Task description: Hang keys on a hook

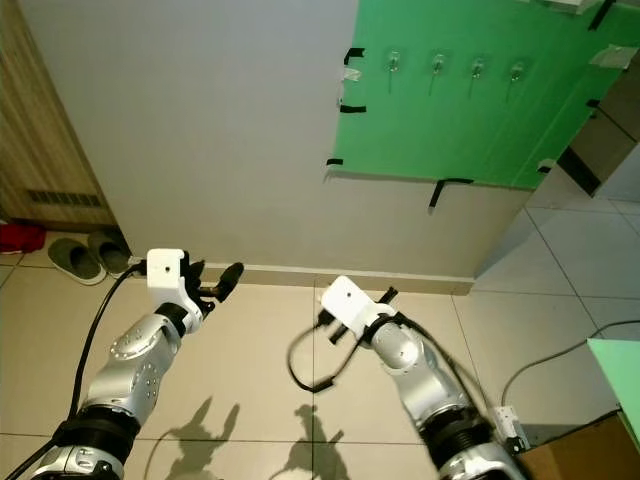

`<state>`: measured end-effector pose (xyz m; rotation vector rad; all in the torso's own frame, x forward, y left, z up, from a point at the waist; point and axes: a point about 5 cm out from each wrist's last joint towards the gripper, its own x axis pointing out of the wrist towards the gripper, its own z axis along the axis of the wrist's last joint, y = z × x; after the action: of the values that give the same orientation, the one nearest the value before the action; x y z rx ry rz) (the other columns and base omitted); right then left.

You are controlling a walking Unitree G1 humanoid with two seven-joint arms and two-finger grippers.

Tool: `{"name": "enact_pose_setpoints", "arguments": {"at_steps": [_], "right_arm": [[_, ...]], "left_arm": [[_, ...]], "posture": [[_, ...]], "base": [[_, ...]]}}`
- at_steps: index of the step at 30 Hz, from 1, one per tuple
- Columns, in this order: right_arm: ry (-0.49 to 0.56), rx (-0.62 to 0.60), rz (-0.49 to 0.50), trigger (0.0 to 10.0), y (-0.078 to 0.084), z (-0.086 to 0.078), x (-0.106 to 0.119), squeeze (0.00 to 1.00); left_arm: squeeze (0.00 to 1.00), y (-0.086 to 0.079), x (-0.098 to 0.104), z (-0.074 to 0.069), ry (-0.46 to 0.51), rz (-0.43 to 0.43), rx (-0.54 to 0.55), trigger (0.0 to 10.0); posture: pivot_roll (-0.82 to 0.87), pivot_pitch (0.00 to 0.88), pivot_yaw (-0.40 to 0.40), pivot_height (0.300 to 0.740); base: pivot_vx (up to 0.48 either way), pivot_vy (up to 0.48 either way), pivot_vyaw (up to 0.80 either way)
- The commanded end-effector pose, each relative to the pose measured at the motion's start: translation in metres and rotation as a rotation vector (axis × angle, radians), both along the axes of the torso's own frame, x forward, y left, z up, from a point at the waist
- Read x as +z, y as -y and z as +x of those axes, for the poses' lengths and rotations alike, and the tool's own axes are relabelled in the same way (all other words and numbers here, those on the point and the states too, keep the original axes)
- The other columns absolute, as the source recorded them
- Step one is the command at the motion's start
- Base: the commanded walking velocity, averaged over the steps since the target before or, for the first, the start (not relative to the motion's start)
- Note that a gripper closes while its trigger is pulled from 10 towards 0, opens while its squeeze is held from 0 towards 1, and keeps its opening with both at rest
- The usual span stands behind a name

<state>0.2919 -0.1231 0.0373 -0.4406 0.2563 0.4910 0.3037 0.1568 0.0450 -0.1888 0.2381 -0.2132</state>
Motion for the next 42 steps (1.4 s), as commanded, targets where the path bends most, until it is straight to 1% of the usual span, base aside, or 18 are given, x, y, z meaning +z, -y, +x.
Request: {"name": "enact_pose_setpoints", "arguments": {"at_steps": [1,2,3,4,6,8,9,12,13,16,18,24,28,30,32,36,38,42], "right_arm": [[0.023,-0.204,0.301,0.0,0.017,0.001,0.008,0.0],[0.04,-0.254,0.352,0.0,0.021,-0.001,0.009,0.0],[0.04,-0.254,0.352,0.0,0.021,-0.001,0.009,0.0],[0.104,-0.342,0.411,0.0,0.032,-0.011,0.013,0.0],[0.164,-0.373,0.404,0.0,0.04,-0.022,0.018,0.0],[0.2,-0.371,0.398,0.0,0.043,-0.03,0.023,0.0],[0.222,-0.342,0.387,0.0,0.042,-0.034,0.029,0.0],[0.223,-0.329,0.4,0.0,0.039,-0.033,0.03,0.0],[0.223,-0.333,0.402,0.0,0.038,-0.032,0.03,0.0],[0.205,-0.365,0.402,0.0,0.037,-0.029,0.027,0.0],[0.193,-0.379,0.427,0.0,0.035,-0.03,0.026,0.0],[0.171,-0.41,0.458,0.0,0.038,-0.028,0.024,0.0],[0.151,-0.492,0.505,0.0,0.047,-0.027,0.02,0.0],[0.146,-0.504,0.504,0.0,0.049,-0.029,0.019,0.0],[0.139,-0.517,0.484,0.0,0.053,-0.036,0.016,0.0],[0.115,-0.515,0.458,0.0,0.054,-0.043,0.01,0.0],[0.112,-0.504,0.443,0.0,0.054,-0.044,0.008,0.0],[0.12,-0.495,0.451,0.0,0.053,-0.039,0.01,0.0]], "left_arm": [[0.0,-0.014,-0.018,-0.015,-0.027,0.091,0.075,10.0],[0.0,-0.019,-0.02,-0.018,-0.018,0.123,0.107,10.0],[0.0,-0.019,-0.02,-0.018,-0.018,0.123,0.107,10.0],[0.0,-0.023,-0.009,-0.027,0.08,0.177,0.1,10.0],[0.0,-0.024,0.004,-0.034,0.162,0.212,0.076,10.0],[0.0,-0.023,0.013,-0.035,0.21,0.236,0.059,10.0],[0.0,-0.019,0.02,-0.032,0.225,0.198,0.032,10.0],[0.0,-0.014,0.024,-0.027,0.246,0.168,0.01,10.0],[0.0,-0.013,0.025,-0.026,0.247,0.17,0.005,10.0],[0.0,-0.011,0.018,-0.021,0.199,0.174,0.027,10.0],[0.0,-0.013,0.013,-0.018,0.156,0.149,0.057,10.0],[0.0,-0.014,0.017,-0.015,0.16,0.143,0.059,10.0],[0.0,-0.015,0.017,-0.014,0.153,0.122,0.088,10.0],[0.0,-0.015,0.017,-0.015,0.15,0.126,0.081,10.0],[0.0,-0.016,0.016,-0.022,0.143,0.15,0.047,10.0],[0.0,-0.012,0.018,-0.021,0.141,0.162,0.028,10.0],[0.0,-0.01,0.018,-0.019,0.141,0.163,0.027,10.0],[0.0,-0.005,0.02,-0.015,0.144,0.164,0.019,10.0]], "posture": [[0.03,0.0,-0.047,0.74],[0.02,0.0,-0.04,0.74],[0.02,0.0,-0.04,0.74],[0.01,0.0,-0.029,0.74],[0.01,0.0,-0.021,0.74],[0.01,0.0,-0.014,0.74],[0.01,0.0,-0.006,0.74],[0.0,0.0,0.003,0.74],[0.0,0.0,0.005,0.74],[0.0,0.0,0.012,0.74],[0.0,0.0,0.014,0.74],[0.0,0.0,0.014,0.74],[-0.01,0.0,0.008,0.74],[-0.01,0.0,0.007,0.74],[-0.01,0.0,0.003,0.74],[0.0,0.0,0.0,0.74],[0.0,0.0,0.0,0.74],[0.0,0.0,0.007,0.74]], "base": [[0.0,0.0,0.0],[0.0,0.0,0.0],[0.0,0.0,0.0],[0.0,0.0,0.0],[0.0,0.0,0.0],[0.0,0.0,0.0],[0.0,0.0,0.0],[0.0,0.0,0.0],[0.259,0.0,0.0],[0.48,0.0,0.0],[0.48,0.0,0.0],[0.48,0.0,0.0],[0.48,0.0,0.0],[0.48,0.0,0.0],[0.48,0.0,0.0],[0.48,0.0,0.0],[0.48,0.0,0.0],[0.48,0.0,0.0]]}}
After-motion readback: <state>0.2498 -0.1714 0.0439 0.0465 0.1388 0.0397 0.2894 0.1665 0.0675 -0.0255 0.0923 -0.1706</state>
